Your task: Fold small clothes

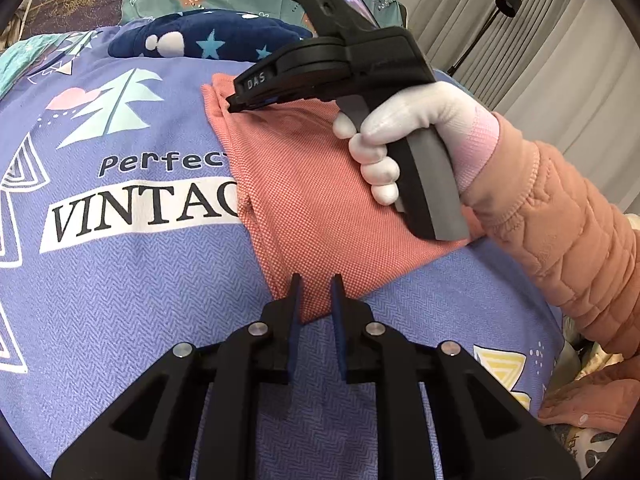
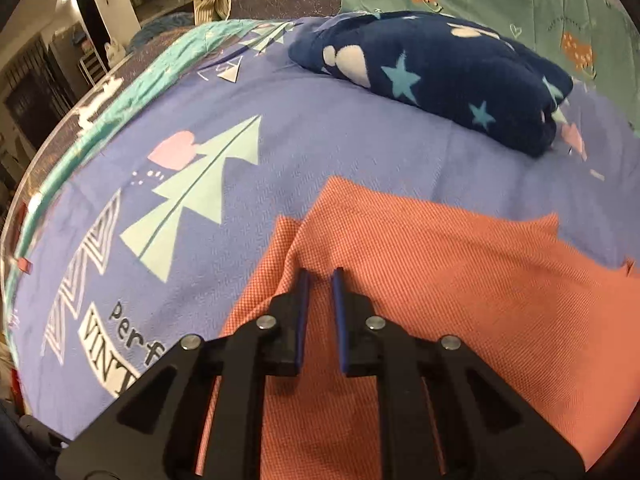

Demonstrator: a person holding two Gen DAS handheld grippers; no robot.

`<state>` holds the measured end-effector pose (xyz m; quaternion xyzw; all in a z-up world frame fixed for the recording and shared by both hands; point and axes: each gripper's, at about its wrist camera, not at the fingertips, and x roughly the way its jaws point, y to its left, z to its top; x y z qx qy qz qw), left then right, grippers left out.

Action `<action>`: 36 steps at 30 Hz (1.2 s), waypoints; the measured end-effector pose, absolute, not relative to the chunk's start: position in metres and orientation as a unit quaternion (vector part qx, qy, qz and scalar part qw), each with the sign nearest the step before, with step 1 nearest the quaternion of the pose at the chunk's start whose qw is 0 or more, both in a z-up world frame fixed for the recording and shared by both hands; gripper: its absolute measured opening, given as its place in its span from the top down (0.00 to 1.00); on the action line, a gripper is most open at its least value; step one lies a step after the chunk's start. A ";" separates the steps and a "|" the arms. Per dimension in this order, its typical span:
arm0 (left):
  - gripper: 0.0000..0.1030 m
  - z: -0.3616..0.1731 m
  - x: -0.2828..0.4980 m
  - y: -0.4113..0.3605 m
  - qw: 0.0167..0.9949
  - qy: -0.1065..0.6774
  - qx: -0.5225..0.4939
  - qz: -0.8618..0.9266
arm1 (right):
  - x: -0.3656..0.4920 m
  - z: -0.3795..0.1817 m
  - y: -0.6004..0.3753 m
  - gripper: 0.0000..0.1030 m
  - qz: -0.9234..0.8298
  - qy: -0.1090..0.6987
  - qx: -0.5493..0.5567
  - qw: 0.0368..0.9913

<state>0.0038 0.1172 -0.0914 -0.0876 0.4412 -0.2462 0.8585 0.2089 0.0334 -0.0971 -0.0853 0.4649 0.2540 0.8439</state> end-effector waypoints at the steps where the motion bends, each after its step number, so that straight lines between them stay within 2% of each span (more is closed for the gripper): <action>1: 0.85 -0.092 0.004 0.118 0.858 0.441 -0.089 -0.247 | 0.208 -0.097 0.036 0.89 0.251 0.462 -0.094 0.845; 6: 0.84 -0.089 0.000 0.119 0.861 0.437 -0.089 -0.243 | 0.201 -0.096 0.038 0.87 0.250 0.444 -0.116 0.853; 8: 0.81 -0.087 -0.006 0.121 0.864 0.432 -0.092 -0.240 | 0.198 -0.090 0.030 0.87 0.251 0.441 -0.102 0.855; 9: 0.72 -0.086 -0.009 0.123 0.866 0.429 -0.095 -0.240 | 0.192 -0.084 0.024 0.87 0.248 0.438 -0.094 0.859; 10: 0.58 -0.085 -0.013 0.125 0.867 0.428 -0.096 -0.237 | 0.186 -0.079 0.019 0.86 0.246 0.434 -0.092 0.862; 11: 0.55 -0.085 -0.016 0.128 0.868 0.431 -0.094 -0.230 | 0.175 -0.072 0.013 0.86 0.249 0.424 -0.094 0.866; 14: 0.54 -0.084 -0.024 0.136 0.871 0.426 -0.100 -0.223 | 0.136 -0.055 -0.002 0.79 0.275 0.402 -0.116 0.866; 21: 0.53 -0.084 -0.026 0.145 0.877 0.425 -0.109 -0.195 | 0.038 -0.055 -0.014 0.71 0.322 0.379 -0.204 0.844; 26: 0.52 -0.084 -0.031 0.154 0.882 0.424 -0.114 -0.173 | -0.026 -0.074 0.006 0.54 0.341 0.322 -0.330 0.819; 36: 0.51 -0.089 -0.040 0.170 0.880 0.415 -0.151 -0.175 | -0.034 -0.108 0.025 0.50 0.265 0.281 -0.430 0.816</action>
